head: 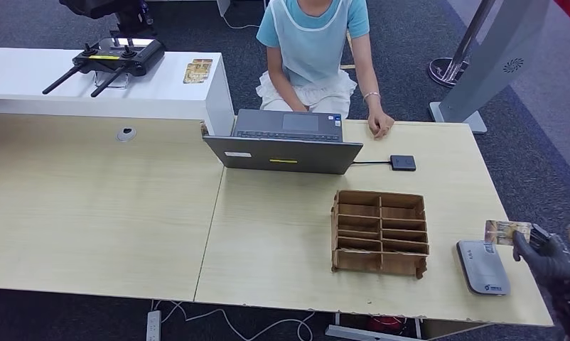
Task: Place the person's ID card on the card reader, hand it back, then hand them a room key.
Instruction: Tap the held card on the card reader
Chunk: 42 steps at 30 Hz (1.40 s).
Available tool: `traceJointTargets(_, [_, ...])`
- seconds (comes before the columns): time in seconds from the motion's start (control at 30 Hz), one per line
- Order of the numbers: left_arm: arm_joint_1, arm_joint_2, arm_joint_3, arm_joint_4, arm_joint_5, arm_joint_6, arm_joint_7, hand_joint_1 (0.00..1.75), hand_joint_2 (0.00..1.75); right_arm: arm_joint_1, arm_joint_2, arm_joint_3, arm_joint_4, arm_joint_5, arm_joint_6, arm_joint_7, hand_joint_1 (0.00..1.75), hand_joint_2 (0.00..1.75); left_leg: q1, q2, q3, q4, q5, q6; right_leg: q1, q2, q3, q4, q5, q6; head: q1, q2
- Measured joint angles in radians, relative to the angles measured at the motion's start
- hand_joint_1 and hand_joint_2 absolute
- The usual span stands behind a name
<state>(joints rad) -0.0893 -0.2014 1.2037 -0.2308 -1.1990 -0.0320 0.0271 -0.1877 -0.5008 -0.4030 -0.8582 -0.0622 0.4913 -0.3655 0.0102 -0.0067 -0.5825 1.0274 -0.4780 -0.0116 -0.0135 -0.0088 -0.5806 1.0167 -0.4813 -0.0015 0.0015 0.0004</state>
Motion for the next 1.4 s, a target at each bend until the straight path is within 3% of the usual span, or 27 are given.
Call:
traceJointTargets(0.57, [0.0,0.004,0.005,0.0,-0.001,0.0,0.0,0.0,0.0,0.095,-0.018,-0.019,-0.065,0.026,0.014,0.017,1.75,1.75,0.0,0.001,0.0,0.0,0.0,0.0,0.0,0.001,0.0,0.0,0.0,0.0,0.0,0.0])
traceJointTargets(1.4, [-0.001,0.004,0.005,0.0,-0.013,0.0,-0.002,0.0,0.0,0.057,-0.018,0.052,0.006,0.162,-0.059,0.022,1.75,1.75,0.0,0.001,0.0,0.0,0.0,0.0,0.0,0.001,0.0,0.0,0.0,0.0,0.0,0.0])
